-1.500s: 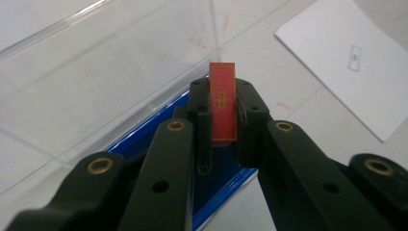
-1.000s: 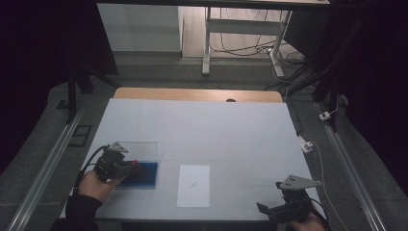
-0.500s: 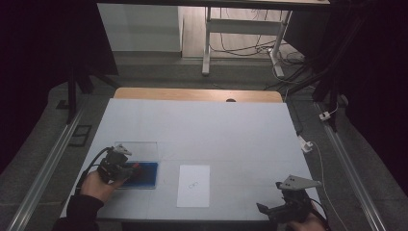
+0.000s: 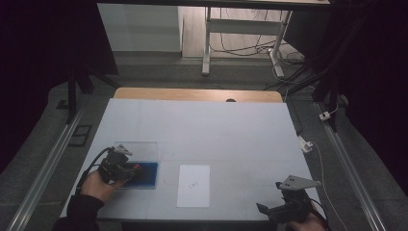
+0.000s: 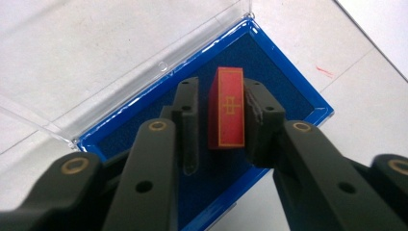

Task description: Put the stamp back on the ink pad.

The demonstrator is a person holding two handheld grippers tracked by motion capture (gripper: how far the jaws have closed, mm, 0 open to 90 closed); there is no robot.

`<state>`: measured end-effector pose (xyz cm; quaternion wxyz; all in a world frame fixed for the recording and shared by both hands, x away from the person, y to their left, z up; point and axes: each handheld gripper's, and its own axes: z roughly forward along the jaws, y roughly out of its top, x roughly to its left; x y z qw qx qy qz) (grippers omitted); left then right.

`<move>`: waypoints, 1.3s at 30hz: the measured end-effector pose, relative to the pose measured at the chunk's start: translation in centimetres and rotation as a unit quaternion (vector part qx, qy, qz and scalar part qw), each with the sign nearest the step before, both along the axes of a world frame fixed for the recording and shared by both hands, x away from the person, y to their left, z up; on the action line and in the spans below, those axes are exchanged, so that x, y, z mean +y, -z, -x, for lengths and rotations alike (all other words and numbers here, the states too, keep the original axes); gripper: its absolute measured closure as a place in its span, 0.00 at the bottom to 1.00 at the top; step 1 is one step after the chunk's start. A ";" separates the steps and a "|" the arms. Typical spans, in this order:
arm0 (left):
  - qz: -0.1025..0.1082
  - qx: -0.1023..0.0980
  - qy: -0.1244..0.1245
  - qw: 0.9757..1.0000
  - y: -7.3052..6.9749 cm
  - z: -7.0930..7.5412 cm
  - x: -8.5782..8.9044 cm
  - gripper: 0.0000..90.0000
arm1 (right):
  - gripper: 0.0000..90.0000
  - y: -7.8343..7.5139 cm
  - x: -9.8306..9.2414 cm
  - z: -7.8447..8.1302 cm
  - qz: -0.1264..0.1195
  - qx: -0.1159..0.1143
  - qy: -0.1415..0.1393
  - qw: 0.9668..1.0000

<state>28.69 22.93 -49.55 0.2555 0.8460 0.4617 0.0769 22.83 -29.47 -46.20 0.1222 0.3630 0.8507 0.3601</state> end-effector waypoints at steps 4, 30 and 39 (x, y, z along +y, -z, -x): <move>0.002 -0.003 -0.004 1.000 0.0 0.0 -0.1 0.65 | 0.00 0.0 0.0 0.0 0.001 0.000 -0.001 1.000; 0.053 -0.058 -0.011 0.997 -3.0 1.9 -0.6 0.11 | 0.00 0.0 0.0 0.1 0.000 0.000 0.002 1.000; 0.103 -0.070 -0.007 0.992 -3.8 3.6 0.1 0.03 | 0.00 0.0 -0.1 0.1 -0.002 0.000 0.003 1.000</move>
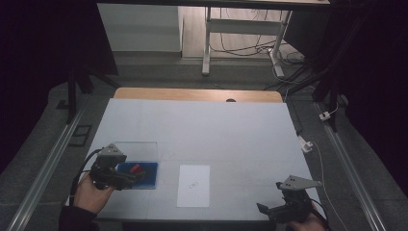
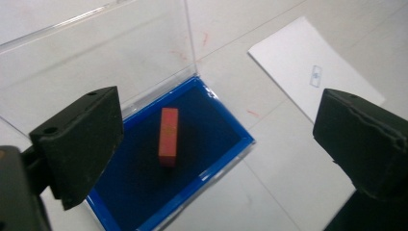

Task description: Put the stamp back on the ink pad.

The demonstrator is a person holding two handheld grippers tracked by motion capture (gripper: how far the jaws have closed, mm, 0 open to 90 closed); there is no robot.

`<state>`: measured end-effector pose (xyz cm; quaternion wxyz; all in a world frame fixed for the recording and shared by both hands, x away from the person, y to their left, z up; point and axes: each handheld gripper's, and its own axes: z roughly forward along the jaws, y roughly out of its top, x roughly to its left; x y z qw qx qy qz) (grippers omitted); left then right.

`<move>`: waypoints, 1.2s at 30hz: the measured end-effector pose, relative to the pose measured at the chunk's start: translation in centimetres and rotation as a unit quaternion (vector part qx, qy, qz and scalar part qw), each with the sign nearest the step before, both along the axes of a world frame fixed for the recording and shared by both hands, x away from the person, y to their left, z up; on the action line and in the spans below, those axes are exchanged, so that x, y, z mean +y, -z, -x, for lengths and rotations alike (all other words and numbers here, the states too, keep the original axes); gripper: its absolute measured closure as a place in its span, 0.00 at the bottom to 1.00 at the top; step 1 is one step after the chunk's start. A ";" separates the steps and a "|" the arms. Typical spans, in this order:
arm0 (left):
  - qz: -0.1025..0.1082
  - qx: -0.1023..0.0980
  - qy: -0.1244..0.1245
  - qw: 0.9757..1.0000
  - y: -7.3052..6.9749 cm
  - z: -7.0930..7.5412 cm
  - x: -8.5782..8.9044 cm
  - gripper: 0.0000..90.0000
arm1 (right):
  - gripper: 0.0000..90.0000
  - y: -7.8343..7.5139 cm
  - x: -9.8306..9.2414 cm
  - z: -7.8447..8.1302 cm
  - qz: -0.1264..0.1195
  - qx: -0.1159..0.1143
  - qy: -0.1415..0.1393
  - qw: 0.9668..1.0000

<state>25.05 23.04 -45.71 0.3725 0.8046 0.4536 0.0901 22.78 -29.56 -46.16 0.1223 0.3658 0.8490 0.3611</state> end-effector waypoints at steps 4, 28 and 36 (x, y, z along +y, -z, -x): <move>0.006 -0.005 0.004 1.000 -0.2 0.7 0.3 0.01 | 0.00 0.0 -0.1 0.0 -0.003 0.000 0.003 1.000; 0.043 -0.026 -0.020 0.999 0.4 6.3 3.7 0.00 | 0.00 -0.1 -0.7 -0.2 -0.026 0.004 0.034 0.999; 0.035 -0.015 -0.022 0.999 1.1 7.4 3.9 0.00 | 0.00 -0.1 -0.7 -0.3 -0.028 0.005 0.034 0.999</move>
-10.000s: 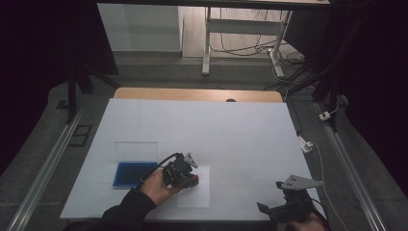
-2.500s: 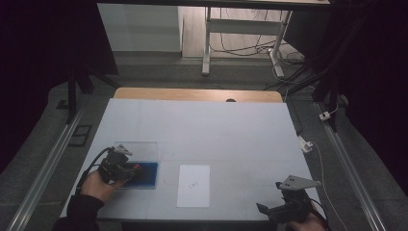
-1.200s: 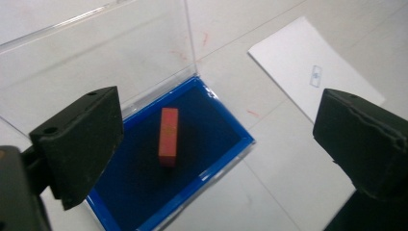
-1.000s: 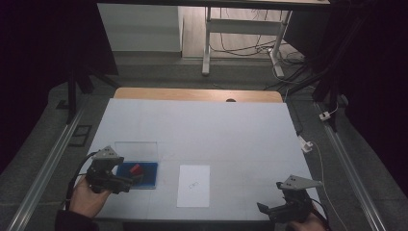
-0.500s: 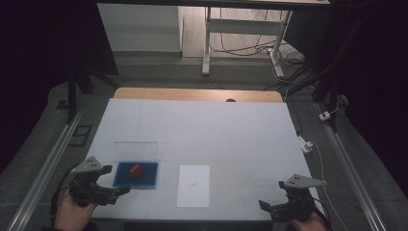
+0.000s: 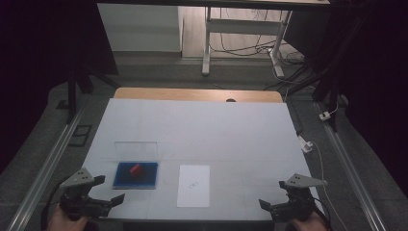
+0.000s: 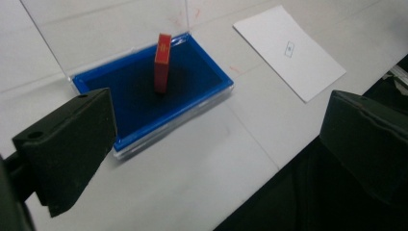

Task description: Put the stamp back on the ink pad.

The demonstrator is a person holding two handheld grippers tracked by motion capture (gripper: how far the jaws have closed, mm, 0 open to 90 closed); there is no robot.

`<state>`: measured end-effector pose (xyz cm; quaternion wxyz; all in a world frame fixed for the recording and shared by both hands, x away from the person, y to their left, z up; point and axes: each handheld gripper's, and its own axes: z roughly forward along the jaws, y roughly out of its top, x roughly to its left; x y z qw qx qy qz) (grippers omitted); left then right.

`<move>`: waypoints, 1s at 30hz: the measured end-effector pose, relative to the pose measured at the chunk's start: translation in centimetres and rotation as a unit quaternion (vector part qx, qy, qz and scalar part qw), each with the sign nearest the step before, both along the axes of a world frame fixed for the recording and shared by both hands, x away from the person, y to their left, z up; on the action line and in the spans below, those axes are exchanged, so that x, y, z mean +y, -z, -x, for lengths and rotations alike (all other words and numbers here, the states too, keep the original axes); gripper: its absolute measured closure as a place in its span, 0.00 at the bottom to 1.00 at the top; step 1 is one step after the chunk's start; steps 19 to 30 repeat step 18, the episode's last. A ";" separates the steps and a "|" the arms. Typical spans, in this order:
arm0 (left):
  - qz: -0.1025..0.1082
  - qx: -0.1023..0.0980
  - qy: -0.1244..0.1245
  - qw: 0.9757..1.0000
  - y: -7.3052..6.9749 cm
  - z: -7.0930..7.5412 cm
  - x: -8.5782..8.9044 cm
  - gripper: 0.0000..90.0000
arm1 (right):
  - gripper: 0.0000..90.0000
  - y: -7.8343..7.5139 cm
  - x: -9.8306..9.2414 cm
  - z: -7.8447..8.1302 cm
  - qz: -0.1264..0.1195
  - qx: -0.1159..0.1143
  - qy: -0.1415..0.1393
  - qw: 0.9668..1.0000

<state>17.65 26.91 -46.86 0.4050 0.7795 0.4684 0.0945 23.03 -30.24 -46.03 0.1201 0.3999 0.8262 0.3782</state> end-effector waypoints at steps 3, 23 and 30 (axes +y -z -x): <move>-0.001 0.006 0.001 1.000 0.3 0.3 0.1 0.00 | 0.00 0.0 0.0 0.0 0.000 0.000 0.000 1.000; -0.023 0.031 -0.013 0.999 1.0 0.6 0.2 0.00 | 0.00 0.0 0.1 0.0 0.005 0.000 0.000 1.000; -0.023 0.031 -0.013 0.999 1.0 0.6 0.2 0.00 | 0.00 0.0 0.1 0.0 0.005 0.000 0.000 1.000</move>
